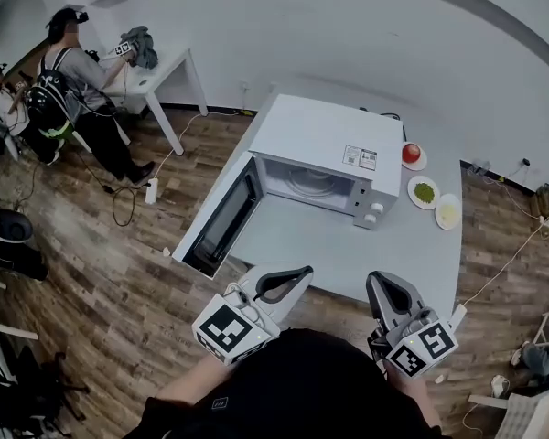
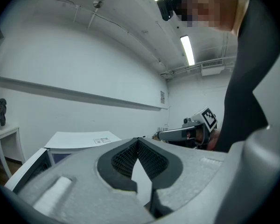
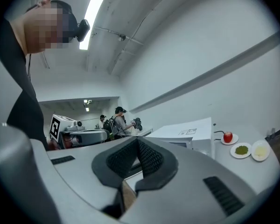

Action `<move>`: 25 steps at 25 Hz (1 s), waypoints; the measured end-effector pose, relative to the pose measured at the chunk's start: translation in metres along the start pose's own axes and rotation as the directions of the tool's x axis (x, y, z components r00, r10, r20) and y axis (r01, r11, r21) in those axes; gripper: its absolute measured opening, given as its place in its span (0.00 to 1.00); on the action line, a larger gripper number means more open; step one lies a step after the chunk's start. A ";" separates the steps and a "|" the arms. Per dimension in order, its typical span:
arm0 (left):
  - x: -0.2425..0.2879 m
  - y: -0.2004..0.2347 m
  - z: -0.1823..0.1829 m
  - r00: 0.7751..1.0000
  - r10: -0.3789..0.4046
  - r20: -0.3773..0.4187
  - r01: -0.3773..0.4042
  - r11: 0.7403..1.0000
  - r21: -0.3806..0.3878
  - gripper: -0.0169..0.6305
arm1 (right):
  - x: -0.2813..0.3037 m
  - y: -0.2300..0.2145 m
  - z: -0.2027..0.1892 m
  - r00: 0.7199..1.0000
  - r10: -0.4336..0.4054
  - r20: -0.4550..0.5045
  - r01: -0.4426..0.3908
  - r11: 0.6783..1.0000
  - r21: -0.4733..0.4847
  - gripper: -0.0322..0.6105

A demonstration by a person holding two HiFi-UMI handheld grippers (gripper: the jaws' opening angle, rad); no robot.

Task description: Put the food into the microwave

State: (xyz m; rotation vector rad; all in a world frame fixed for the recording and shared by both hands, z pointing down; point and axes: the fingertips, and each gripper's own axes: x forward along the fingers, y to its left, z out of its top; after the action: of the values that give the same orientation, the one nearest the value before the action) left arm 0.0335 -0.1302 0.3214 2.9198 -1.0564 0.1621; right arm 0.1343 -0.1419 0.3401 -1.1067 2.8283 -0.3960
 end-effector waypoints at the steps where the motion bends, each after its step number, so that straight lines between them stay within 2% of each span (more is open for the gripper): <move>1: 0.003 -0.003 0.000 1.000 -0.001 0.000 0.001 1.000 -0.004 0.04 | -0.004 -0.003 0.003 1.000 -0.010 0.012 0.010 1.000 -0.007 0.07; 5: 0.012 -0.012 0.001 1.000 -0.007 -0.003 0.007 1.000 -0.013 0.04 | -0.011 -0.005 0.010 0.999 -0.018 0.035 0.019 0.999 -0.034 0.07; 11: 0.015 -0.008 0.004 1.000 0.015 -0.001 -0.015 1.000 -0.006 0.04 | -0.010 -0.004 0.007 1.000 -0.015 0.001 0.015 0.994 -0.107 0.07; 19: 0.015 -0.004 0.000 1.000 0.002 -0.015 -0.002 1.000 -0.001 0.04 | -0.006 -0.005 0.001 1.000 -0.023 -0.020 0.021 0.994 -0.106 0.07; 25: 0.013 0.001 0.003 1.000 0.009 0.013 -0.009 1.000 -0.003 0.04 | -0.005 -0.007 0.002 0.999 -0.046 -0.026 0.043 0.993 -0.114 0.07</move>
State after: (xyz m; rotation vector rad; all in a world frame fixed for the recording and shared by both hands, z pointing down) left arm 0.0433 -0.1399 0.3199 2.9179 -1.0703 0.1413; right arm 0.1435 -0.1439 0.3399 -1.1954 2.8877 -0.2589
